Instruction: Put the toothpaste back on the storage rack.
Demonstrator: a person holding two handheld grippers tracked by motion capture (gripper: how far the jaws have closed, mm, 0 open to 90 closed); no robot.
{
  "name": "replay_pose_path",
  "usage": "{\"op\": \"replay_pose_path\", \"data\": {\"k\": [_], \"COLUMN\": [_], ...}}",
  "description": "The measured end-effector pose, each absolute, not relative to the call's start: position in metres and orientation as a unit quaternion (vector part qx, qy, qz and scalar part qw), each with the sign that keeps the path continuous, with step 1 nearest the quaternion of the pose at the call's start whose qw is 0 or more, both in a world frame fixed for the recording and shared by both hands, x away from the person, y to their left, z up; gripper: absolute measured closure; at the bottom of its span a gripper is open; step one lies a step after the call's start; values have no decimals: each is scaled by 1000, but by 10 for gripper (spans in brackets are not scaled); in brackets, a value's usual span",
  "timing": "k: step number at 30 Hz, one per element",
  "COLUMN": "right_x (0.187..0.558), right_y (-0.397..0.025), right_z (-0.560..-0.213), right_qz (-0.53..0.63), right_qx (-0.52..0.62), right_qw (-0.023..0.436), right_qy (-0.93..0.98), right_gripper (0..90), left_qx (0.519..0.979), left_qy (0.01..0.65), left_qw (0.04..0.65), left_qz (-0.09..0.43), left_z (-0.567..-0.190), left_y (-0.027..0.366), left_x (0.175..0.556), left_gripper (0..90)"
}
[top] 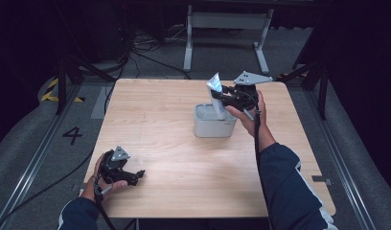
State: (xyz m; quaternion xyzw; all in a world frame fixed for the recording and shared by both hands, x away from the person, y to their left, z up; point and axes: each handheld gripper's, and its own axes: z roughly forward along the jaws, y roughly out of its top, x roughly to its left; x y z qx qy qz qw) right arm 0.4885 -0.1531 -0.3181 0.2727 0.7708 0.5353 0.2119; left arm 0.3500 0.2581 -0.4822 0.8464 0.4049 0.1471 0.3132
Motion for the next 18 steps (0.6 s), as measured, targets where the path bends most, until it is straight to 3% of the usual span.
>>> {"op": "replay_pose_path", "data": {"k": [18], "right_x": [507], "right_y": [-143], "right_z": [-333], "right_qz": [523], "right_qx": [281], "right_qw": [207], "right_qy": [777], "right_gripper": [671], "left_qx": [845], "left_qy": [405], "left_qw": [315], "left_qz": [149], "left_z": [-483], "left_y": [258], "left_x": [350], "left_gripper": [2]}}
